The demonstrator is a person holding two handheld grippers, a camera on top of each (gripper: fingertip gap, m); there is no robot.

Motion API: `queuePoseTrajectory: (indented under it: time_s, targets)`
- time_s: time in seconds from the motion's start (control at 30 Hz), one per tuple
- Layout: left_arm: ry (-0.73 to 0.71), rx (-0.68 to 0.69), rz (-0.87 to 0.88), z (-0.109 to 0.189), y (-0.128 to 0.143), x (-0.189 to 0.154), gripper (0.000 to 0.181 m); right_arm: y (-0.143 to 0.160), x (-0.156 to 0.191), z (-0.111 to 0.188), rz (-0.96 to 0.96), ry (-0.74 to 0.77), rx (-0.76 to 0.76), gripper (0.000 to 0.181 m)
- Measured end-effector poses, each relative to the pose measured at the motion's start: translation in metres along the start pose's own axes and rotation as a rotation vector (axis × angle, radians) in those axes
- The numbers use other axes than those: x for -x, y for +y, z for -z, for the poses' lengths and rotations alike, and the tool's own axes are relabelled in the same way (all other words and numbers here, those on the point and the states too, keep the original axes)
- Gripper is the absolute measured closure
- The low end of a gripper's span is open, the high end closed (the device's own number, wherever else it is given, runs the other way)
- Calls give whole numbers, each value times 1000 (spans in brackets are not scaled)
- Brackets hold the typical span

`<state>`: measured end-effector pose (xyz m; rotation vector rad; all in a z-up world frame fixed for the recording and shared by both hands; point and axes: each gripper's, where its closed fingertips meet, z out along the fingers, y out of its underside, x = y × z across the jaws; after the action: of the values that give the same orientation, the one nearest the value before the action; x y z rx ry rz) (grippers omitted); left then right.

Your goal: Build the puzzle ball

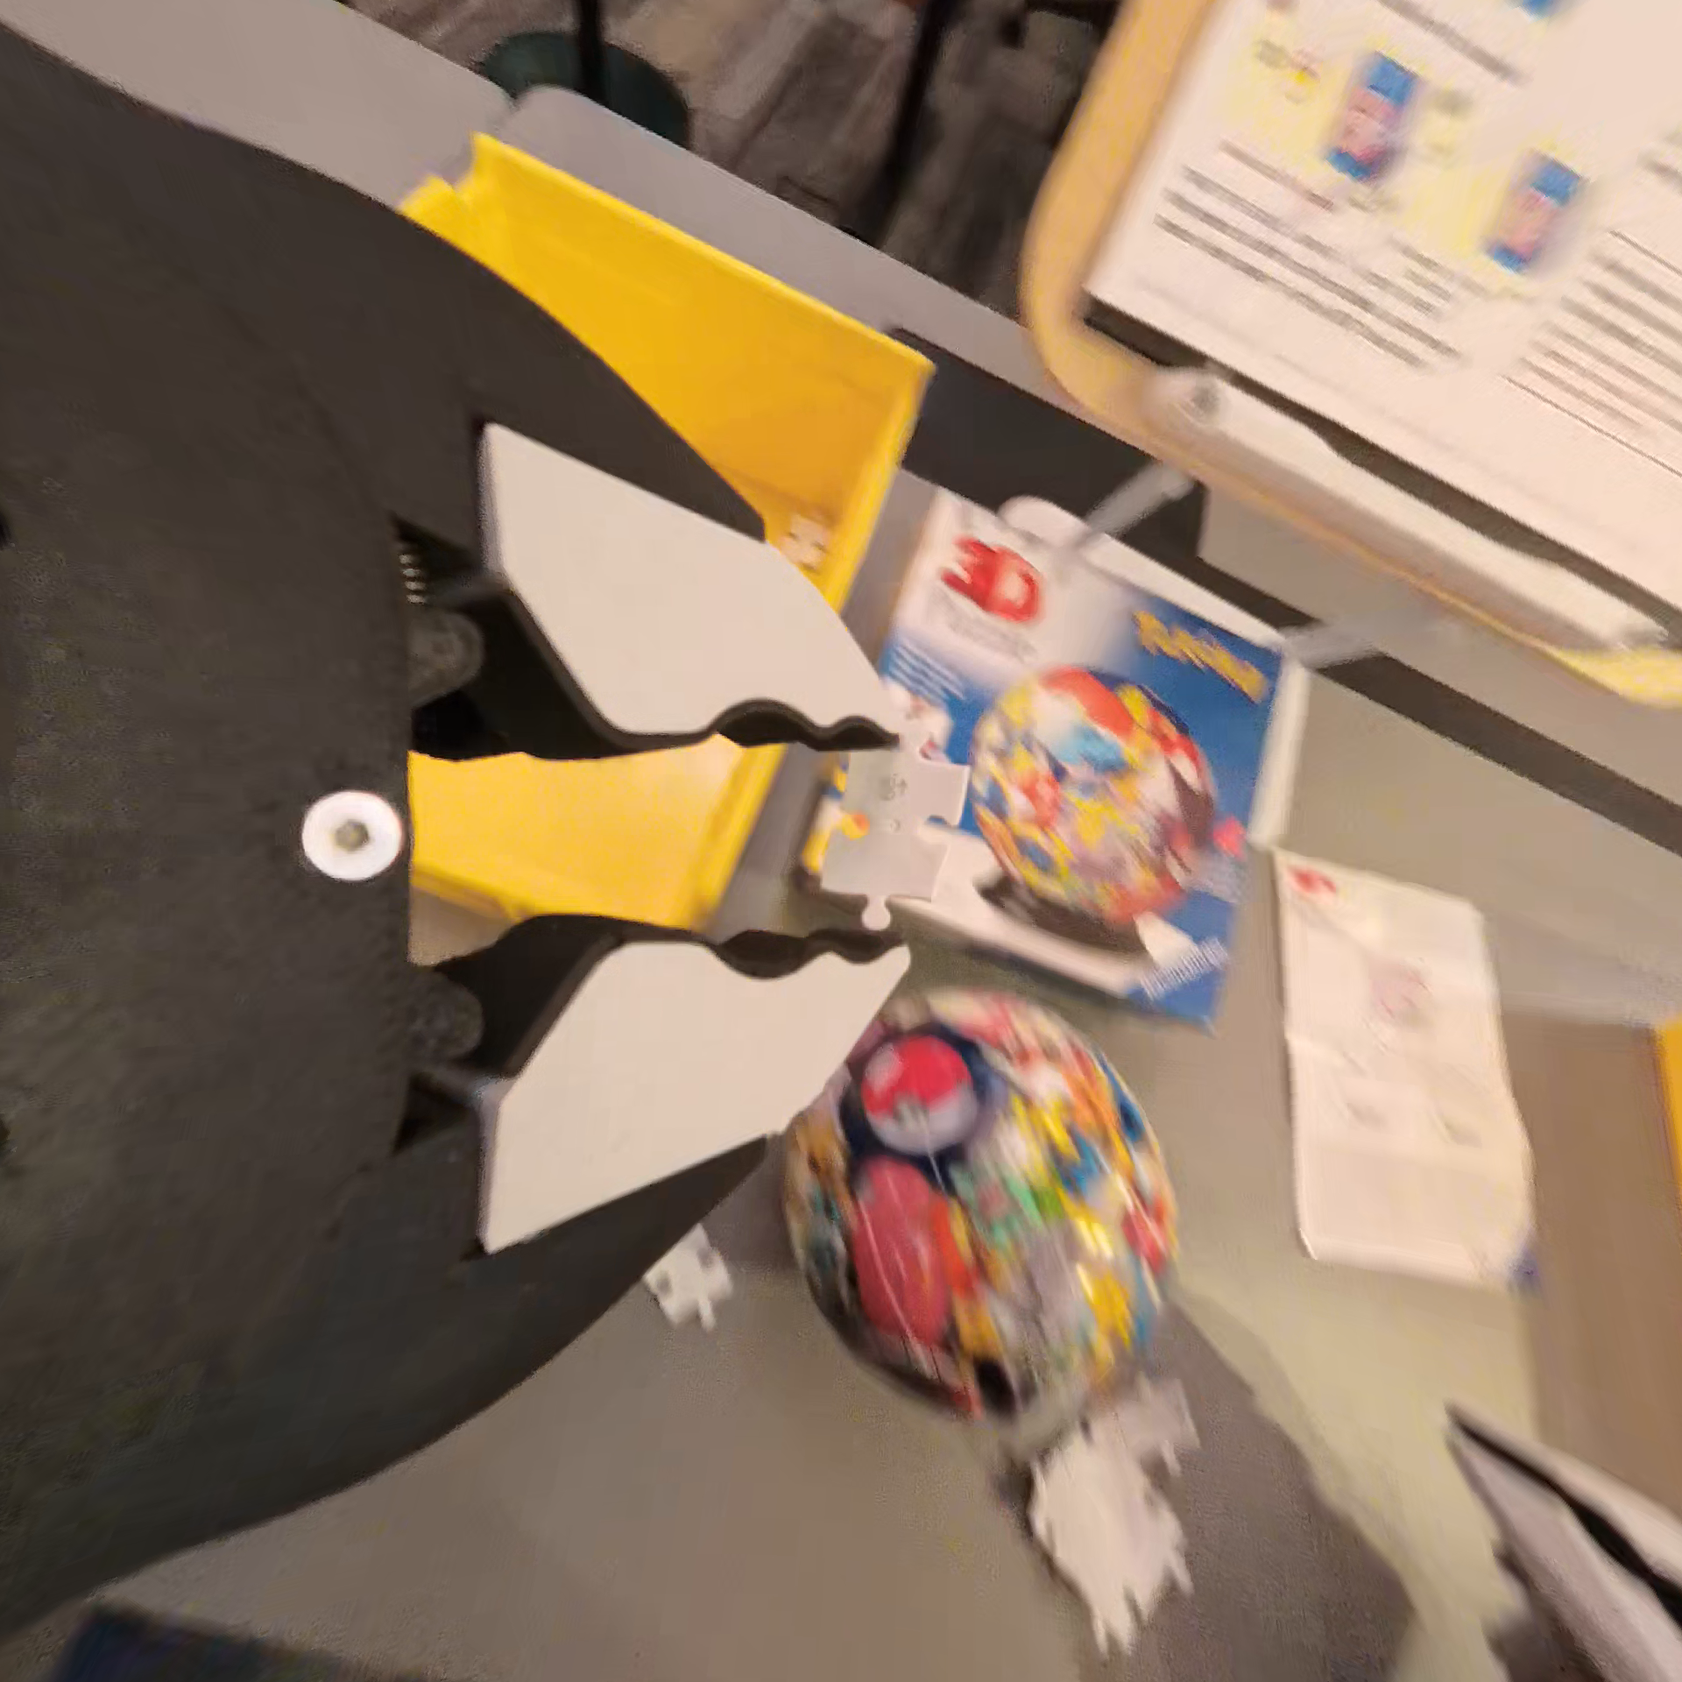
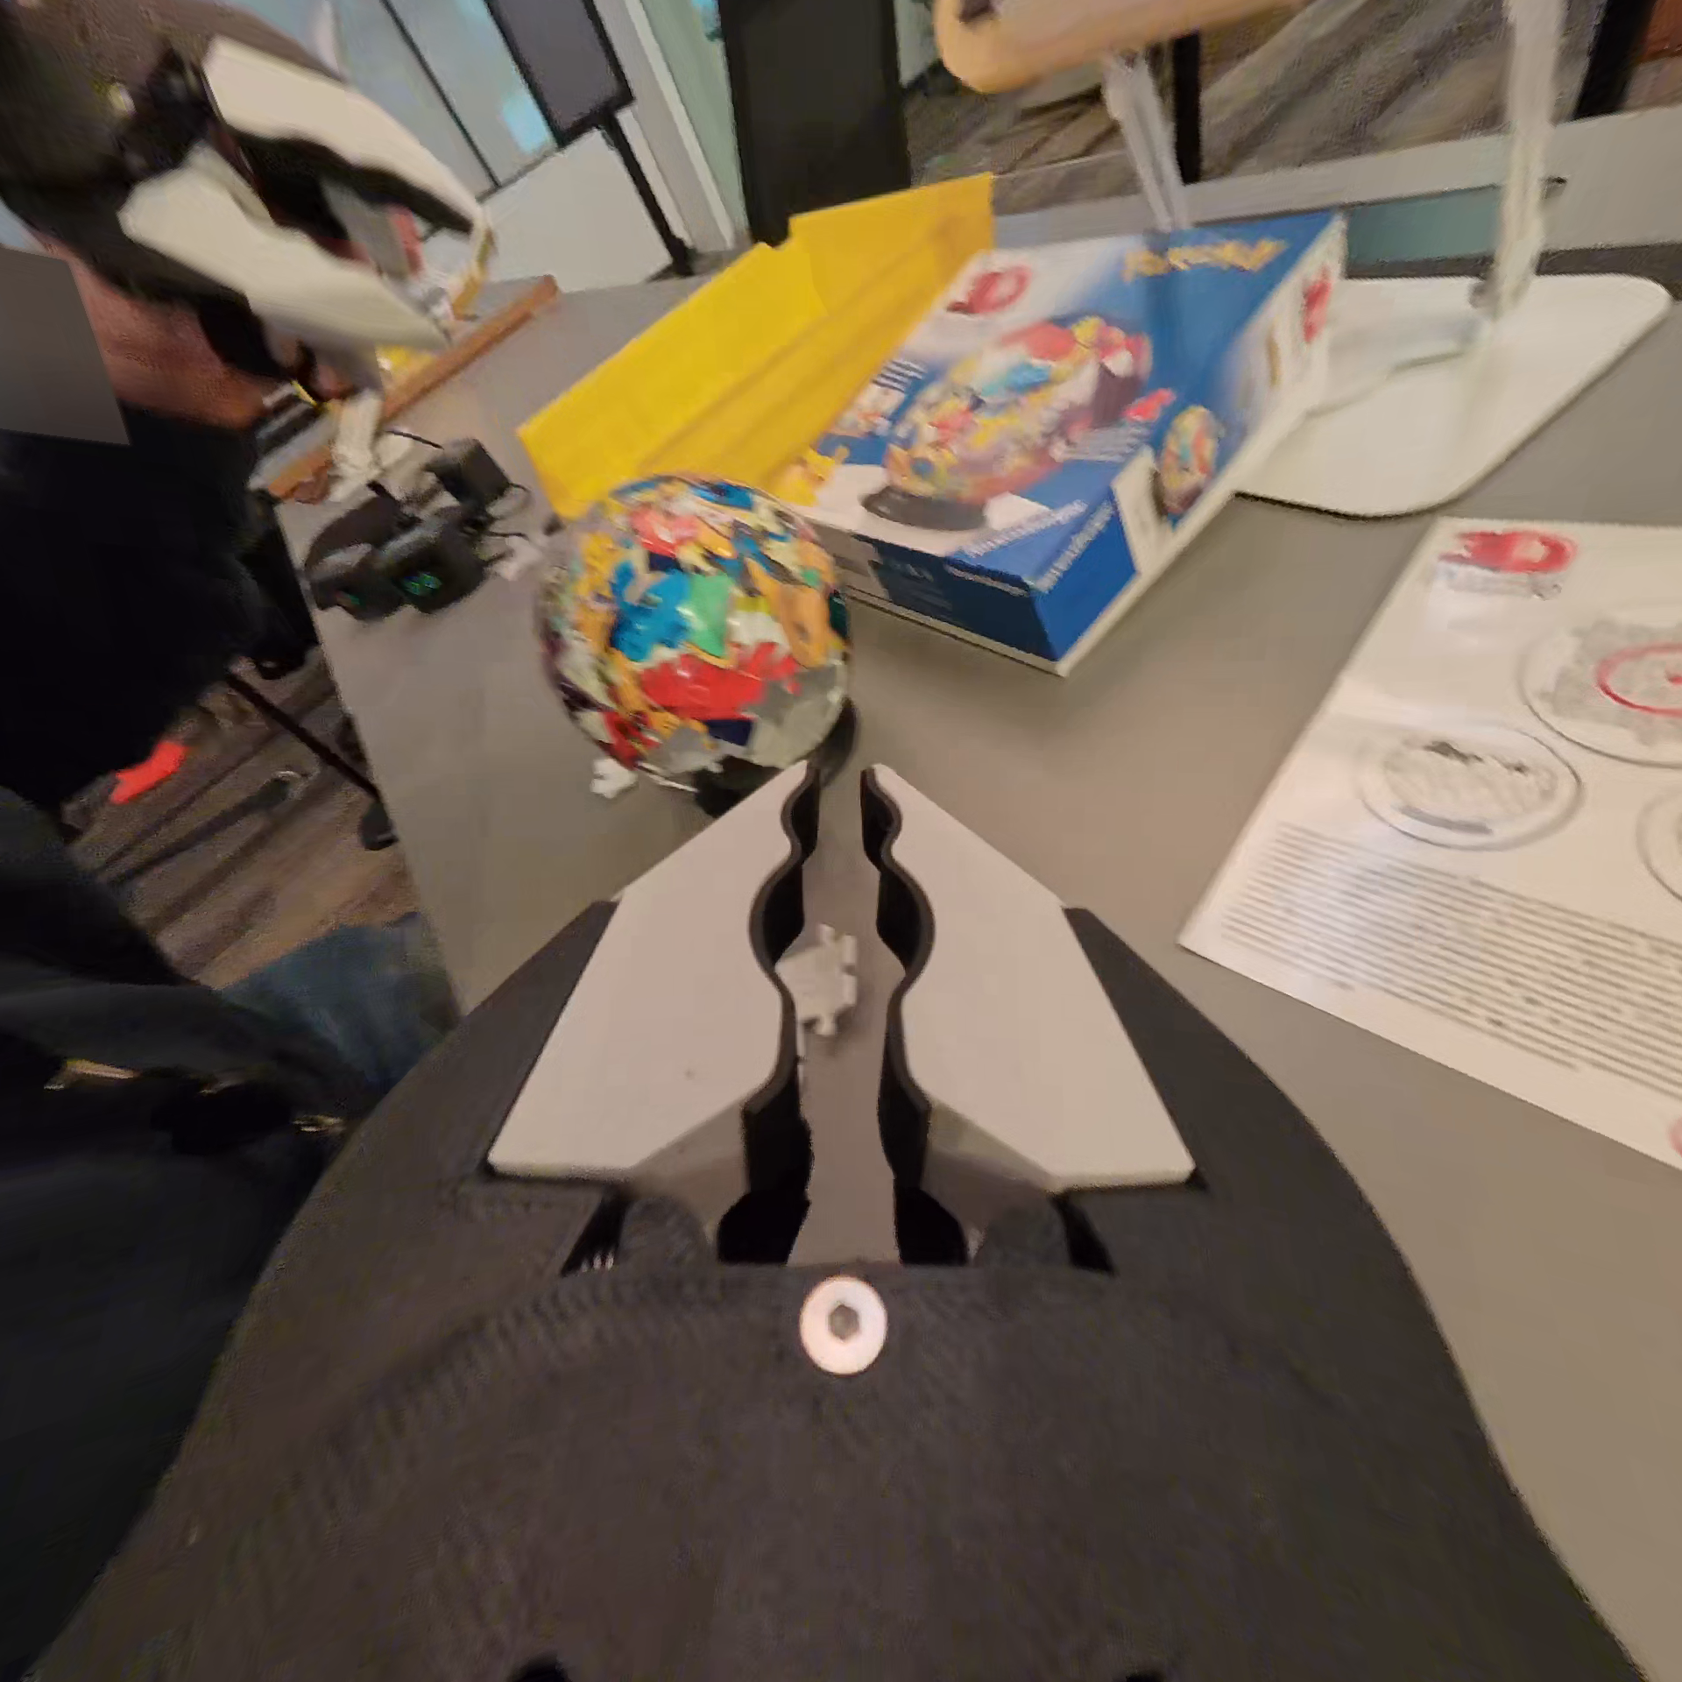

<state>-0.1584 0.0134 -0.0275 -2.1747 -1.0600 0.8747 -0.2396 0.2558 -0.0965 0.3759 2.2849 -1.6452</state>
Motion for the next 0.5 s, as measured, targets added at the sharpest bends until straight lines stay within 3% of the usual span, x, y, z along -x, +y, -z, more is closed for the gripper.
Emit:
queuePoseTrajectory:
  time_s: [0.2, 0.33, 0.5]
  targets:
    - [169, -133, -112, -26, -76, -148, 144, -9, 65, 3, -36, -167, 39, 167]
    - [207, -133, -212, -57, -91, -200, 144, -11, 84, 9, -65, -230, 37, 163]
    - [211, -81, -364, -77, -90, -226, 144, 0, 91, 12, -85, -278, 138, 163]
